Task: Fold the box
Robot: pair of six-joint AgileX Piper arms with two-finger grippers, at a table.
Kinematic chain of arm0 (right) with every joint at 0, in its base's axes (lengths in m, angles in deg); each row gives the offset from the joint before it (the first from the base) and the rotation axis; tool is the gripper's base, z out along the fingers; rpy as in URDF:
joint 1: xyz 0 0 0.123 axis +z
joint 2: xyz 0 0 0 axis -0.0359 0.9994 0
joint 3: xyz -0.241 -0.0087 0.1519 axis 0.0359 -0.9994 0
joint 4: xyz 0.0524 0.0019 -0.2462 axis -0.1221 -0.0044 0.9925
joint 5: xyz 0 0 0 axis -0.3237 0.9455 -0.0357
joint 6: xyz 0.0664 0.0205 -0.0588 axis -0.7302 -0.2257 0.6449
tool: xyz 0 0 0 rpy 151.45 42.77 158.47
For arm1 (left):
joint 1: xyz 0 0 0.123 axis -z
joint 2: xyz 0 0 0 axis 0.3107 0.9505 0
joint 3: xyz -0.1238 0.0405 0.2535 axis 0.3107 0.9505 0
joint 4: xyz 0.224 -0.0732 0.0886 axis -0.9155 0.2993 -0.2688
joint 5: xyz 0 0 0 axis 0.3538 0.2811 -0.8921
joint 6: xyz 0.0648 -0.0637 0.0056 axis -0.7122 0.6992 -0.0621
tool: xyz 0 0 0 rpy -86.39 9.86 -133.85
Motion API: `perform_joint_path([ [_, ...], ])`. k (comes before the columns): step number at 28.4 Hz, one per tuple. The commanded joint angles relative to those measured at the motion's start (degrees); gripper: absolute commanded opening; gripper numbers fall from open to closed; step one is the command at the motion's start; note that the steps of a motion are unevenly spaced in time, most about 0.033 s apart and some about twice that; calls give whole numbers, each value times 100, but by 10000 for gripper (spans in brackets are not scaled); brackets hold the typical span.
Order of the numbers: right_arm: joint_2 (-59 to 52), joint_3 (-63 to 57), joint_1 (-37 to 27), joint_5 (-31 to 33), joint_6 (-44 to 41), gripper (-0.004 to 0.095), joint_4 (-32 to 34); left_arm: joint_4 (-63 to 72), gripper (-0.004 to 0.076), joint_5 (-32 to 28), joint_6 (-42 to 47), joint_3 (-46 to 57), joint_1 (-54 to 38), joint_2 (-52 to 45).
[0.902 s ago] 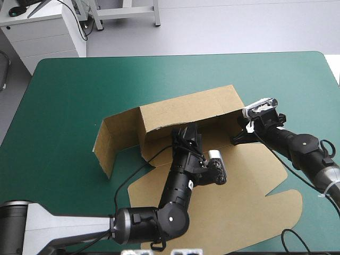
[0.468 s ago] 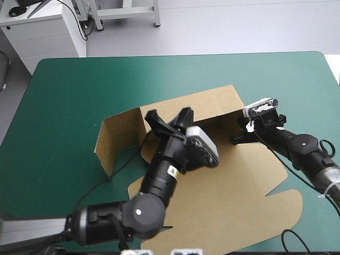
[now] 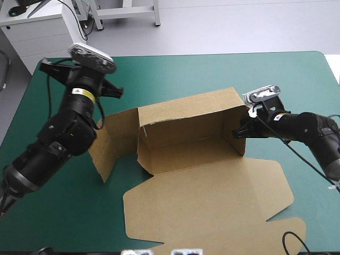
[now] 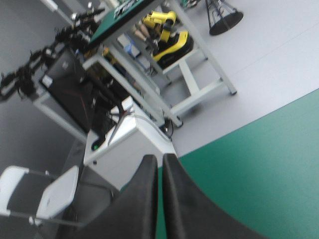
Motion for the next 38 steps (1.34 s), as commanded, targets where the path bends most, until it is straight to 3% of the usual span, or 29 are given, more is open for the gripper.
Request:
perform_joint_path([
  [1, -207, 800, -7, 730, -738, 0, 288, 826, 11, -632, -476, -190, -1124, -238],
  [8, -41, 1897, -7, 2307, -1338, 0, 366, 2654, 11, -917, -1685, -190, -2950, -243],
  [13, 605, 2244, -7, 3134, -1360, 0, 389, 3753, 11, -879, -2412, -190, -3635, -243],
  [20, 1661, 2357, -7, 2833, -1311, 0, 530, 4419, 11, -602, -2946, -190, -3752, -243],
  [25, 2252, 2619, -7, 1758, -1215, 0, 517, 4770, 11, -589, -2961, -190, -3752, -231],
  [30, 2539, 2695, -4, 1071, -1213, 17, 472, 4883, 11, -373, -3268, -190, -3752, -182],
  [33, 2606, 2695, -4, 962, -1213, 116, 500, 4883, 11, -135, -3268, -190, -3752, -119],
  [35, 2594, 2770, -4, 921, -1213, 294, 551, 4896, 11, 13, -3366, -190, -3752, -33],
  [38, 2594, 3215, -4, 1224, -1366, 432, 802, 5025, 11, 89, -3366, -190, -3752, 15],
])
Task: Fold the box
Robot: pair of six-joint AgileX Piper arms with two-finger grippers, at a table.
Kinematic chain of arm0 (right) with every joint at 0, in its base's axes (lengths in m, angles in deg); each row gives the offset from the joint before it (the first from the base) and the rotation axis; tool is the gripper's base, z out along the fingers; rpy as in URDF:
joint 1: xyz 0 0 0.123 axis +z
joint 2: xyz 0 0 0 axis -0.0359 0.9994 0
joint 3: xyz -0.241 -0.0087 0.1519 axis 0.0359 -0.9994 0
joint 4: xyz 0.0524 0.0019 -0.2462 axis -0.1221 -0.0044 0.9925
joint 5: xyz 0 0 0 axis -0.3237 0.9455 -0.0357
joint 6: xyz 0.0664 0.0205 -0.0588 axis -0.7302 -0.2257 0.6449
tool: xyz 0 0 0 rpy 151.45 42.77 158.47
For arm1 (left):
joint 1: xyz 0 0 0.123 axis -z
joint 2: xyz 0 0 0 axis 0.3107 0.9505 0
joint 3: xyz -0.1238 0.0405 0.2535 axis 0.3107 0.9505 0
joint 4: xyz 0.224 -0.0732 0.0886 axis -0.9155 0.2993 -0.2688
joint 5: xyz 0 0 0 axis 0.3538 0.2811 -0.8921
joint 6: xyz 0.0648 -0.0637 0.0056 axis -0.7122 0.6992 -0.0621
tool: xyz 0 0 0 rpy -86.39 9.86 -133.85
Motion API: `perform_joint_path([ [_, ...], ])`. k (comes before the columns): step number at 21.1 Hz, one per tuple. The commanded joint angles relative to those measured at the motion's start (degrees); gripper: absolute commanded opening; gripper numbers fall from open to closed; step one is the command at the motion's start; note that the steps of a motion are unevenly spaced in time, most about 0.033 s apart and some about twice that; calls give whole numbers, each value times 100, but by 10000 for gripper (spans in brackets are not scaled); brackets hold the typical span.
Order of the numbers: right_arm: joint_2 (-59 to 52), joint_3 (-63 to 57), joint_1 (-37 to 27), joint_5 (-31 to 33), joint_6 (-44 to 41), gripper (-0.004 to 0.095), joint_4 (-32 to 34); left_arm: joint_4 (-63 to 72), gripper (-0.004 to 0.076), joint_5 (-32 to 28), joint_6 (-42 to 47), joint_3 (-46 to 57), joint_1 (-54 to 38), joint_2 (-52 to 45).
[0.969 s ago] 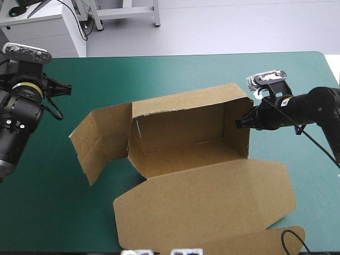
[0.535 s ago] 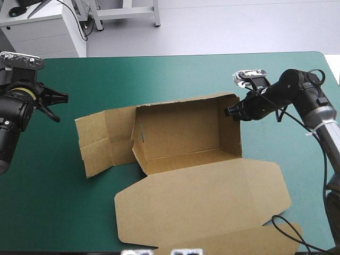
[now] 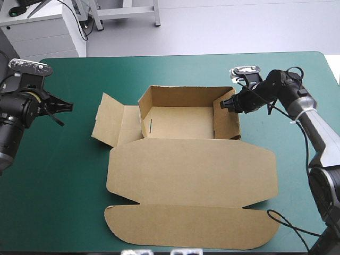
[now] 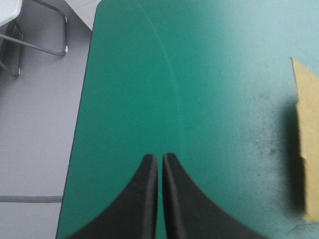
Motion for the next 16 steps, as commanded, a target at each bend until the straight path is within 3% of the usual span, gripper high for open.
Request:
perform_joint_path([
  [1, -291, 804, -2, 359, -40, 443, 377, 38, 11, -222, 2, -190, -14, -115],
  [5, -291, 1627, -2, 1158, -40, 441, 912, 38, 11, -199, 2, -190, -14, -91],
  [8, -291, 1725, -2, 1340, -649, 441, 841, 38, 11, -199, -8, -190, -14, -83],
  [11, -114, 1725, -2, 1695, -746, 441, 753, 38, 11, -199, -11, -190, -14, -83],
  [16, 348, 1725, -2, 1678, -737, 440, 201, 38, 11, -61, -11, -190, -14, -83],
])
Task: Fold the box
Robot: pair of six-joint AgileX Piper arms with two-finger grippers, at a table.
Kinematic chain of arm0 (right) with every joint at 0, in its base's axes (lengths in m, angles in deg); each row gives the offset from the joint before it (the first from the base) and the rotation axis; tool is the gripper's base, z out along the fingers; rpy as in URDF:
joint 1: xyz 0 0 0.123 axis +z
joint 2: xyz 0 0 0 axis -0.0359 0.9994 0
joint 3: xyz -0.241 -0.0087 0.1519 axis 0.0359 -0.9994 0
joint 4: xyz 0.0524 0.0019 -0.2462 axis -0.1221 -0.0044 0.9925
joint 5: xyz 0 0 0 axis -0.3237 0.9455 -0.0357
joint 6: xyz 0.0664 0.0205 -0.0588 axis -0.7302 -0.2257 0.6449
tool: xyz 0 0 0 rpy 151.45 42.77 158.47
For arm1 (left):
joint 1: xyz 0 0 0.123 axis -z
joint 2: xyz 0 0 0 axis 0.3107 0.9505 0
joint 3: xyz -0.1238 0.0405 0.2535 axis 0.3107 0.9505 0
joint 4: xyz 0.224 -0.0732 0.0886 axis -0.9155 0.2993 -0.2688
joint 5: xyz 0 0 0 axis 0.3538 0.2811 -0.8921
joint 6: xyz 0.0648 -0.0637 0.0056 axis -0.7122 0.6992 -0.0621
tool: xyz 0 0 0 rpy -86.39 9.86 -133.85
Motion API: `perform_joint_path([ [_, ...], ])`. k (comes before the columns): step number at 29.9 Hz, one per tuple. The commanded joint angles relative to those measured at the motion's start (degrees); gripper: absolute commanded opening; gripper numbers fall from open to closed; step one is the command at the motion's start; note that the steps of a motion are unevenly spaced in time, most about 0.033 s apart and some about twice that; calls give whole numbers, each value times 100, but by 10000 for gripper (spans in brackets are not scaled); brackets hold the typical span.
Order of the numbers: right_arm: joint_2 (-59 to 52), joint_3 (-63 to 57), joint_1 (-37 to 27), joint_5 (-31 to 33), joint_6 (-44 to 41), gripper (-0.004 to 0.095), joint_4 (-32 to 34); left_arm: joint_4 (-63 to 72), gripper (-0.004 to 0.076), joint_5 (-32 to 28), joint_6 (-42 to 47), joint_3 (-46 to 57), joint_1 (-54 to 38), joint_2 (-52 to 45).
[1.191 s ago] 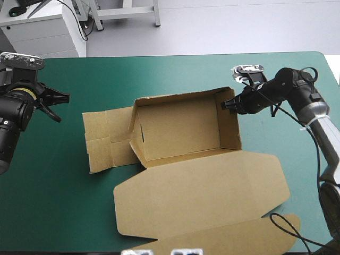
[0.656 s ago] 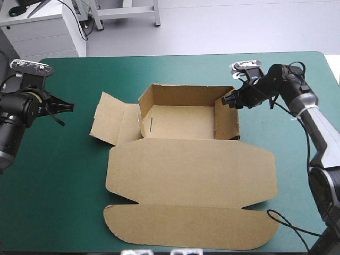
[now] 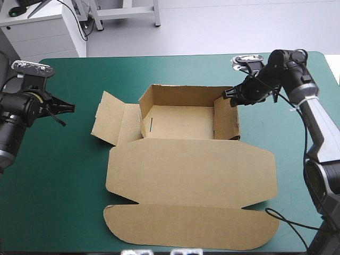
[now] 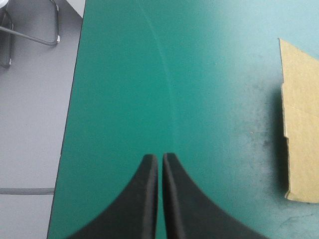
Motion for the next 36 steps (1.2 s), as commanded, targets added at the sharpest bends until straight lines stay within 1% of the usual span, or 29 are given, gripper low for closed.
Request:
perform_joint_path([
  [1, 54, 176, -2, -66, -29, 437, -251, -73, 11, -132, -6, -190, -14, -157],
  [6, 522, 176, -2, 98, 11, 399, -463, -73, 11, 29, -6, -190, -14, -157],
  [9, 734, 176, -2, 86, 11, 335, -598, -73, 10, 64, -6, -190, -14, -157],
  [11, 815, 176, -2, 86, 23, 247, -601, -73, 10, 77, -6, -190, -14, -157],
  [12, 843, 176, -2, 86, 32, 172, -601, -73, 10, 77, -6, -190, -14, -157],
  [14, 858, 176, -2, 56, 104, -15, -601, -73, 10, 77, -6, -190, -14, -157],
  [22, 574, 241, -2, -92, 116, -16, -601, -16, 11, 77, 28, -190, -58, -105],
  [25, 286, 241, -76, -196, 116, -19, -628, 372, 11, -113, 42, -190, -405, -105],
  [28, -14, 241, -287, -227, 116, -19, -652, 1258, 11, -243, -133, -190, -1025, -105],
  [32, -398, 241, -674, -214, 172, -19, -754, 3017, 11, -181, -997, -190, -1880, -15],
  [36, -792, 241, -1056, -179, 488, -19, -1392, 4586, 11, 56, -1781, -190, -2418, 169],
])
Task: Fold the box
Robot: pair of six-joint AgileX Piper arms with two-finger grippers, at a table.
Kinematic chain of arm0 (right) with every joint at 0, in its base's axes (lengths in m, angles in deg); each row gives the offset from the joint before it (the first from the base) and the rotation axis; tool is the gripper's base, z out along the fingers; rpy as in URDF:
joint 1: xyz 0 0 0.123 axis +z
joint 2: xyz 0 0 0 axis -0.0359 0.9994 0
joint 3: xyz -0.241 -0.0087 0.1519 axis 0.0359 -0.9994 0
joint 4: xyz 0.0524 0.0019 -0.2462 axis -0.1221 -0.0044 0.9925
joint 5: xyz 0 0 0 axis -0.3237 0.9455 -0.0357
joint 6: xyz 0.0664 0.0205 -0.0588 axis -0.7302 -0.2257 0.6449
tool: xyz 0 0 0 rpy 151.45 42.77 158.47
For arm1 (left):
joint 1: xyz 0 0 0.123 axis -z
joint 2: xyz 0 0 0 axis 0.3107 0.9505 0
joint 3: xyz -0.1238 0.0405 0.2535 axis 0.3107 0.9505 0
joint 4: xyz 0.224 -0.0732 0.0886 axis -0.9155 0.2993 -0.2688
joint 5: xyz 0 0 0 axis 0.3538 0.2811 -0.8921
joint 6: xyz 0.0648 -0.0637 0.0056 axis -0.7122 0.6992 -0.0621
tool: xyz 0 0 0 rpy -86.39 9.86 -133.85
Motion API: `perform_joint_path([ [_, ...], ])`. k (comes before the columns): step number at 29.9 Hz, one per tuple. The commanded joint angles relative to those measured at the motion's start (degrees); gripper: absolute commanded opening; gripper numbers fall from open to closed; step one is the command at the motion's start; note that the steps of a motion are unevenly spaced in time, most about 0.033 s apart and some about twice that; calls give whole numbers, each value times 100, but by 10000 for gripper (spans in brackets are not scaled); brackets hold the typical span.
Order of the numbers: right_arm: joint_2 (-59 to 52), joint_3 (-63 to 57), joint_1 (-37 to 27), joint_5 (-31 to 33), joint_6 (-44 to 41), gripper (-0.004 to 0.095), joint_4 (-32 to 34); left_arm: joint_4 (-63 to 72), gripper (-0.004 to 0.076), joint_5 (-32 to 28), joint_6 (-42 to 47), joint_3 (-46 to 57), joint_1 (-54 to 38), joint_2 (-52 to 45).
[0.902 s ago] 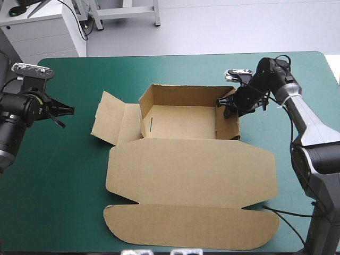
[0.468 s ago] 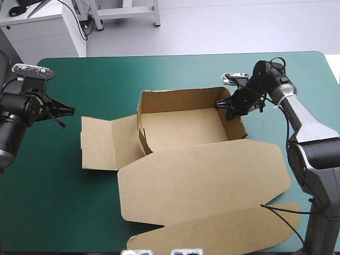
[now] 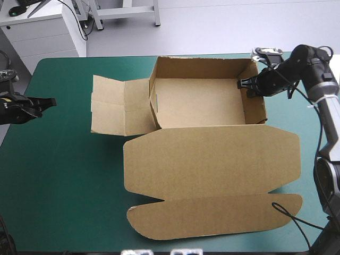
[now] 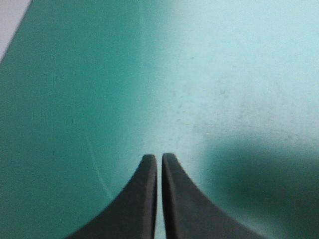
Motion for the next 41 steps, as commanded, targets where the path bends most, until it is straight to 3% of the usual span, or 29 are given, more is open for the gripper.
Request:
perform_joint_path([
  [1, -693, 188, -384, -53, 300, -19, -923, 1512, 11, -100, -592, -190, -338, 12],
  [10, -1248, 188, -840, 227, 775, -19, -1710, 4745, 7, 767, -2016, -190, -243, 593],
  [16, -1282, 188, -840, 167, 896, -19, -2235, 5702, 4, 1128, -2421, -190, 267, 695],
  [24, -1282, 188, -840, 21, 931, -18, -2219, 7395, 4, 2140, -3085, -190, 615, 695],
  [30, -1282, 188, -652, -270, 876, -17, -2138, 7434, 4, 2139, -3060, -190, 615, 529],
  [37, -1262, 188, 103, -1178, 523, -17, -1170, 7179, -4, 2139, -2986, -190, 773, 288],
  [41, -1213, 188, 327, -1489, 498, -17, -1117, 6835, -8, 2130, -2974, -190, 852, 191],
])
